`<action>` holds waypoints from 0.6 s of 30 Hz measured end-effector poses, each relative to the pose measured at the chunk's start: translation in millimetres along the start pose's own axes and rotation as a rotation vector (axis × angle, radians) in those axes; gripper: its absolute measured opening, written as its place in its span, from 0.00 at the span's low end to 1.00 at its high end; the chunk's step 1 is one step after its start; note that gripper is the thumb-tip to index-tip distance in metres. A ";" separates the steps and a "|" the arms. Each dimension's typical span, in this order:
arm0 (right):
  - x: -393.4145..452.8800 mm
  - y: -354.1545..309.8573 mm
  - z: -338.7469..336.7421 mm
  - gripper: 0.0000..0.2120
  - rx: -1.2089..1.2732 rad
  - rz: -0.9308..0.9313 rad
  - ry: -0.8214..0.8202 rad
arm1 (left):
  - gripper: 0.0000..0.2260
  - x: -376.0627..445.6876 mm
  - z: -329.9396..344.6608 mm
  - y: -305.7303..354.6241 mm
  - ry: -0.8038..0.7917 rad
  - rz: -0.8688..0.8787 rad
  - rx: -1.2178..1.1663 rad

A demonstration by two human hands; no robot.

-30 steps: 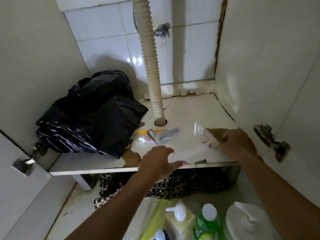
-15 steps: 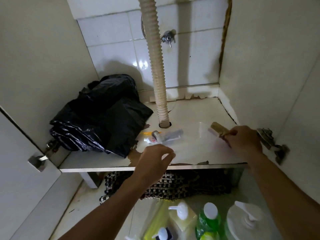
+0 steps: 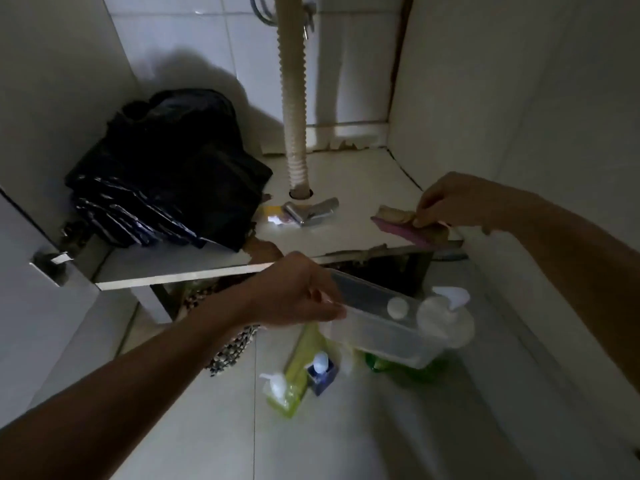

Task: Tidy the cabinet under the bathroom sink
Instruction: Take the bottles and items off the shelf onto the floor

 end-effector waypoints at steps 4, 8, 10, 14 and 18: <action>-40.7 -25.1 22.1 0.05 -0.142 -0.045 -0.240 | 0.06 -9.8 41.2 24.8 -0.242 0.053 -0.029; -57.7 -22.2 62.5 0.07 -0.249 -0.016 -0.501 | 0.06 -33.2 82.4 24.1 -0.358 0.061 -0.071; -59.2 -8.5 96.1 0.13 -0.367 0.007 -0.613 | 0.07 -49.3 106.3 19.7 -0.408 0.075 -0.047; -64.9 28.7 162.8 0.12 -0.637 0.059 -0.692 | 0.10 -82.1 158.4 4.0 -0.478 0.031 0.035; -79.1 59.5 204.2 0.09 -0.589 0.158 -0.613 | 0.12 -108.3 194.2 -17.0 -0.568 -0.075 0.083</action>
Point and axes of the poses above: each hand's wrist, its own x-axis towards the middle knuckle, its own z-axis out of the palm, y = z × x, the point moved 4 cm from there along x, towards the middle knuckle, and after that the axes turned 1 degree about -z, right-handed, at the moved point
